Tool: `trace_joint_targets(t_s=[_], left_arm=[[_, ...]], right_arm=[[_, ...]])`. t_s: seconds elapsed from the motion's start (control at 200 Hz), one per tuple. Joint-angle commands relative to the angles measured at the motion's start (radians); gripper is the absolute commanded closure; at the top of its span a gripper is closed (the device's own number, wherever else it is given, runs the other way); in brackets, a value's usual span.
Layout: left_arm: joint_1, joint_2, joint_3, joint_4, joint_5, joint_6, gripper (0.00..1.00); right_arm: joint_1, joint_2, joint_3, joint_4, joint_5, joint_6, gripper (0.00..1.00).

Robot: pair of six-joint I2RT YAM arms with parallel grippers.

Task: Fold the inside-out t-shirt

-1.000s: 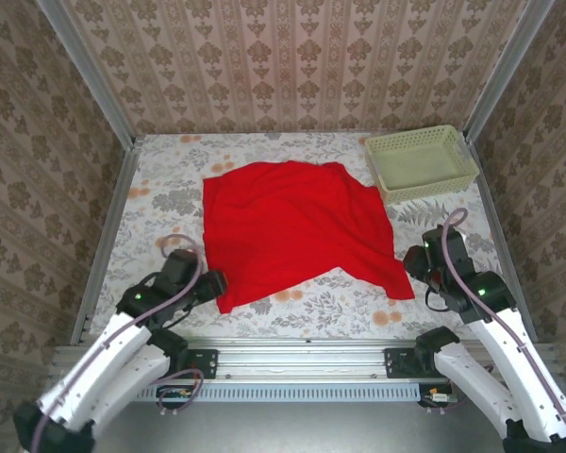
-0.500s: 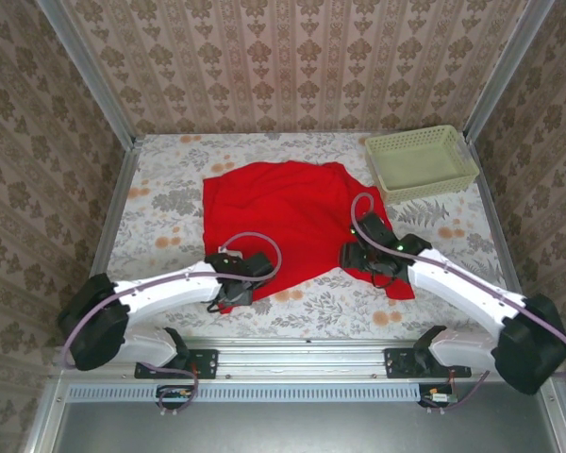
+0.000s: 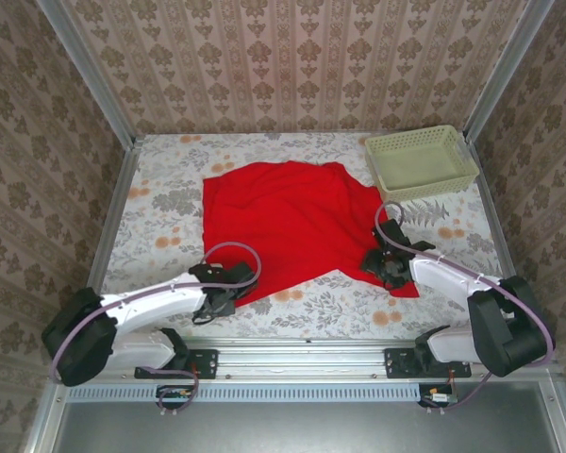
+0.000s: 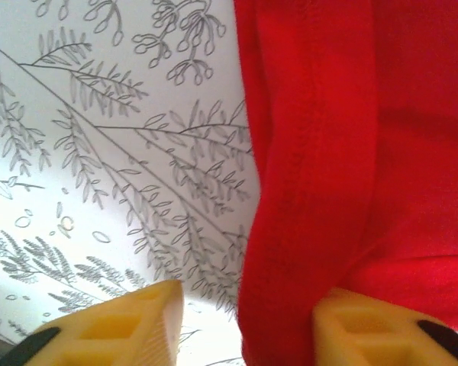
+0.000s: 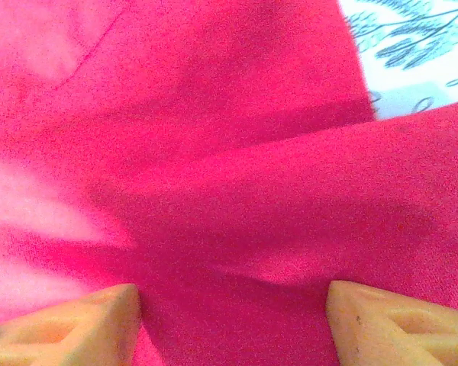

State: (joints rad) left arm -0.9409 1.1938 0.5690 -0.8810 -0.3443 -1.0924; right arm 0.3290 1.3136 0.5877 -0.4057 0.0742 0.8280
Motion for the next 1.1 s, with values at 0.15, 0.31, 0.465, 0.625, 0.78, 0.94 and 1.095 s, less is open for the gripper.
trace_joint_targets(t_s=[0.15, 0.31, 0.465, 0.625, 0.78, 0.94, 1.095], left_arm=[[0.002, -0.178, -0.031, -0.112, -0.07, -0.078, 0.75], [0.003, -0.211, 0.01, -0.2, -0.137, -0.083, 0.88], [0.02, -0.236, 0.001, -0.143, -0.113, -0.013, 0.95], [0.028, -0.286, -0.014, 0.078, -0.017, 0.149, 1.0], [0.027, -0.371, 0.032, 0.234, 0.052, 0.325, 1.0], [-0.012, -0.407, 0.095, 0.317, 0.118, 0.489, 1.0], [-0.108, -0.3, 0.088, 0.249, 0.104, 0.461, 1.0]], right_arm=[[-0.05, 0.001, -0.004, -0.004, 0.055, 0.03, 0.34], [-0.055, -0.003, 0.006, -0.025, 0.095, 0.061, 0.34], [-0.119, -0.04, -0.015, -0.03, 0.103, 0.046, 0.34], [-0.118, -0.117, 0.003, -0.045, 0.076, -0.034, 0.34], [0.03, -0.234, 0.054, -0.079, 0.103, -0.12, 0.35], [0.152, -0.159, 0.082, -0.035, -0.008, -0.101, 0.35], [0.171, 0.018, 0.074, 0.007, -0.018, -0.059, 0.35]])
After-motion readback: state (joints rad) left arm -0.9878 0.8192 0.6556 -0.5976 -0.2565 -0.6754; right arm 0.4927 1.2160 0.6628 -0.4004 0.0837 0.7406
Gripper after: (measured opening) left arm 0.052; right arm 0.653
